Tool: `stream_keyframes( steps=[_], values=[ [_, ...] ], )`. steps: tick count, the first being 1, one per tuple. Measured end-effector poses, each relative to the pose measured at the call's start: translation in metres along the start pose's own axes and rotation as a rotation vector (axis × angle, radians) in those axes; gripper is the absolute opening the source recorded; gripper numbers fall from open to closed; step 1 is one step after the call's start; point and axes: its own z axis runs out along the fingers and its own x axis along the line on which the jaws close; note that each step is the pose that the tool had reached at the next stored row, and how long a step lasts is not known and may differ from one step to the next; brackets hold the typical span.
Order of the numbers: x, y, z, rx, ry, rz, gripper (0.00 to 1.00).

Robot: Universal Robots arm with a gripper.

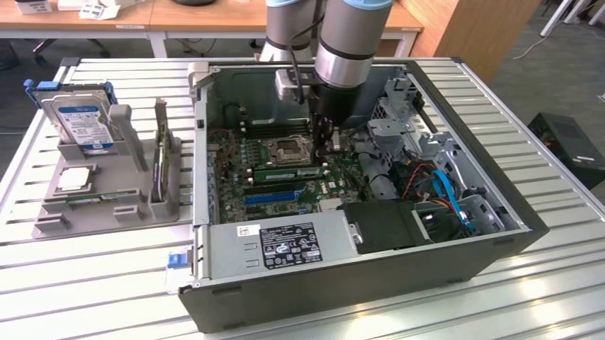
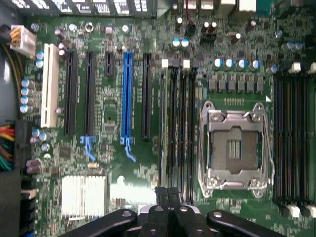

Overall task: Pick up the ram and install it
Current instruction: 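Press down the ram until it locks into place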

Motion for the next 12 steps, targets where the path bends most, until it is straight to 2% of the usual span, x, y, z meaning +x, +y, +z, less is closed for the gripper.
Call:
stream_keyframes(
  steps=[12],
  values=[
    [0.000, 0.0323, 0.0016, 0.0000, 0.0000, 0.000, 0.11]
  ],
)
